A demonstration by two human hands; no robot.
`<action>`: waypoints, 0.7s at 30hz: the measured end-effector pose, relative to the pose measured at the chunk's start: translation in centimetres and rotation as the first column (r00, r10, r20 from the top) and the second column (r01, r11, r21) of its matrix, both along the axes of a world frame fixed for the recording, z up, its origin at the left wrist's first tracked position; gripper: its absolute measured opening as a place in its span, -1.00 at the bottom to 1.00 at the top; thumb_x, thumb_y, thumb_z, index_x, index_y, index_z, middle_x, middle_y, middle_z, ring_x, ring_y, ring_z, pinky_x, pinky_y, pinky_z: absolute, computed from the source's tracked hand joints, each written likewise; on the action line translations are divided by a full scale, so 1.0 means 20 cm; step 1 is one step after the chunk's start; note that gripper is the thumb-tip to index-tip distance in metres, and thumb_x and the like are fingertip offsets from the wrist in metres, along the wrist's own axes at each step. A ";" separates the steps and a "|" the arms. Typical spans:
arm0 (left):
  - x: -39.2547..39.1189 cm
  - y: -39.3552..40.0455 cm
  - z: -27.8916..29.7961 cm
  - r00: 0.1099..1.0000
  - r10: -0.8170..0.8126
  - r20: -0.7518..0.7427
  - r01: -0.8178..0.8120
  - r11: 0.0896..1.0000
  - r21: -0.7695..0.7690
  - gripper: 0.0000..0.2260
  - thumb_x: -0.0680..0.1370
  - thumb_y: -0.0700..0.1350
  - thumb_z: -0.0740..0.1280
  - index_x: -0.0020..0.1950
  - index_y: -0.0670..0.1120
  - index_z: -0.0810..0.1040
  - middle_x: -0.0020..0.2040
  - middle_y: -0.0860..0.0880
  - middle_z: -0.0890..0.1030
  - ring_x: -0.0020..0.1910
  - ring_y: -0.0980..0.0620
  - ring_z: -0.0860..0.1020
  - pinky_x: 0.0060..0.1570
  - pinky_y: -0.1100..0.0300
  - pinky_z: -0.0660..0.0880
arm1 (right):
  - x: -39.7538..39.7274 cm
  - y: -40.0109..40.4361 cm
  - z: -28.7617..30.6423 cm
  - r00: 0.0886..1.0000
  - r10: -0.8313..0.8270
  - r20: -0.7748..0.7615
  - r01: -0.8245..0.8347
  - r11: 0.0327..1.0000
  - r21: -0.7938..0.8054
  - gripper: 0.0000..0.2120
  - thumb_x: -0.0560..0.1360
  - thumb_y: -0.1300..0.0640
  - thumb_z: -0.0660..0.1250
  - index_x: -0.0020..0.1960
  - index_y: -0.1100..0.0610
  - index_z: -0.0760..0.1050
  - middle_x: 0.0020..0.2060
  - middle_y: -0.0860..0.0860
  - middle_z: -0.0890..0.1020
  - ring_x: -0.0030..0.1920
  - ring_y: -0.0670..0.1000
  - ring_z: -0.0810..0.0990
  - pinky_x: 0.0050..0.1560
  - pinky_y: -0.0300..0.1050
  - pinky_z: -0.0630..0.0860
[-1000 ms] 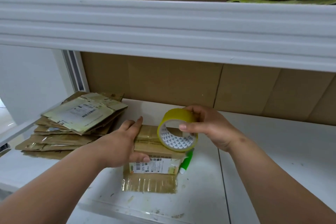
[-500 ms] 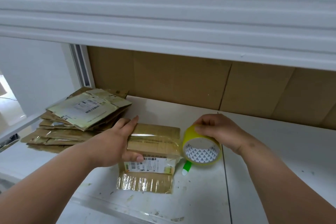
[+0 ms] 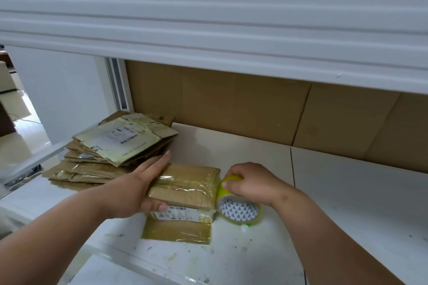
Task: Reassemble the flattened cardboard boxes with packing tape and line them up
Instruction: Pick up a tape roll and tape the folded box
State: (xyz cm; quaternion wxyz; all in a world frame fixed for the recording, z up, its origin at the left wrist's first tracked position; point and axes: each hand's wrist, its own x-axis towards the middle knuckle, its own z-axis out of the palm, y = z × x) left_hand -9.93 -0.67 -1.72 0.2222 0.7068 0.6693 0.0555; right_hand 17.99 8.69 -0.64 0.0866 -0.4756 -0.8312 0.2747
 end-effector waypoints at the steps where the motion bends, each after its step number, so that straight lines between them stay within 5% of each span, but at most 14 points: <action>1: 0.00 0.00 0.01 1.000 0.004 0.021 -0.003 1.000 -0.028 -0.03 0.41 0.32 0.42 0.45 0.45 -0.34 0.58 0.20 -0.28 0.55 0.01 0.14 0.48 0.10 0.19 | -0.02 0.00 0.00 1.000 -0.004 0.008 0.004 1.000 0.012 -0.74 0.54 -0.09 0.32 0.13 0.02 0.57 0.06 -0.01 0.60 0.07 0.00 0.56 0.04 -0.13 0.51; 4: 0.04 0.01 0.03 0.992 0.043 -0.115 -0.055 0.993 -0.107 -0.10 0.51 0.14 0.41 0.47 0.46 -0.28 0.53 0.19 -0.45 0.57 -0.06 0.09 0.47 0.01 0.22 | -0.07 0.00 0.00 0.999 -0.029 0.031 0.029 0.999 0.016 -0.74 0.53 -0.14 0.32 0.10 0.00 0.56 0.03 -0.02 0.59 0.05 0.01 0.56 0.00 -0.13 0.51; 8: 0.21 0.08 0.10 0.899 0.080 -0.430 -0.117 0.991 -0.058 -0.14 0.46 0.39 0.17 0.62 0.12 -0.16 0.60 0.14 -0.26 0.57 -0.10 -0.14 0.49 -0.14 0.01 | -0.10 0.00 0.00 0.995 -0.097 0.031 0.096 0.995 0.013 -0.70 0.51 -0.20 0.31 0.11 -0.03 0.51 0.07 -0.02 0.57 0.04 0.00 0.54 -0.05 -0.13 0.49; 13: 0.35 0.16 0.06 0.898 0.211 -0.387 -0.234 0.972 -0.012 0.03 0.34 0.61 -0.14 0.63 -0.01 -0.12 0.63 -0.01 -0.14 0.60 -0.15 -0.11 0.51 -0.14 -0.03 | -0.12 -0.02 -0.02 0.992 -0.124 -0.011 0.124 0.991 -0.049 -0.67 0.60 -0.10 0.22 0.23 0.07 0.52 0.16 0.04 0.58 0.14 0.06 0.55 0.08 -0.08 0.51; 16: 0.33 0.20 0.01 0.922 0.175 -0.344 -0.167 0.984 0.053 -0.06 0.38 0.59 -0.06 0.62 0.11 -0.15 0.64 -0.02 -0.11 0.60 -0.14 -0.16 0.54 -0.16 -0.16 | -0.08 -0.04 -0.02 0.957 -0.219 -0.187 0.168 0.952 -0.257 -0.68 0.46 0.07 0.26 0.16 0.10 0.60 0.12 0.11 0.63 0.13 0.12 0.58 0.21 0.05 0.52; 18: 0.29 0.22 0.02 0.951 0.111 -0.289 -0.100 0.994 0.051 -0.06 0.37 0.56 0.09 0.60 0.10 -0.05 0.63 -0.01 -0.04 0.60 -0.10 -0.17 0.54 -0.14 -0.19 | -0.04 -0.07 -0.06 0.908 -0.278 -0.313 0.140 0.906 -0.399 -0.57 0.24 0.08 0.28 0.09 0.03 0.64 0.07 0.12 0.66 0.10 0.17 0.61 0.24 0.17 0.53; 21: 0.27 0.23 0.06 0.978 0.024 -0.207 -0.017 0.999 0.035 -0.06 0.21 0.50 0.11 0.50 0.08 0.13 0.60 0.01 0.05 0.59 -0.03 -0.15 0.54 -0.07 -0.19 | -0.01 -0.11 -0.13 0.814 -0.327 -0.480 0.049 0.862 -0.505 -0.58 0.22 0.14 0.32 0.07 0.04 0.63 0.08 0.20 0.66 0.12 0.24 0.62 0.20 0.17 0.53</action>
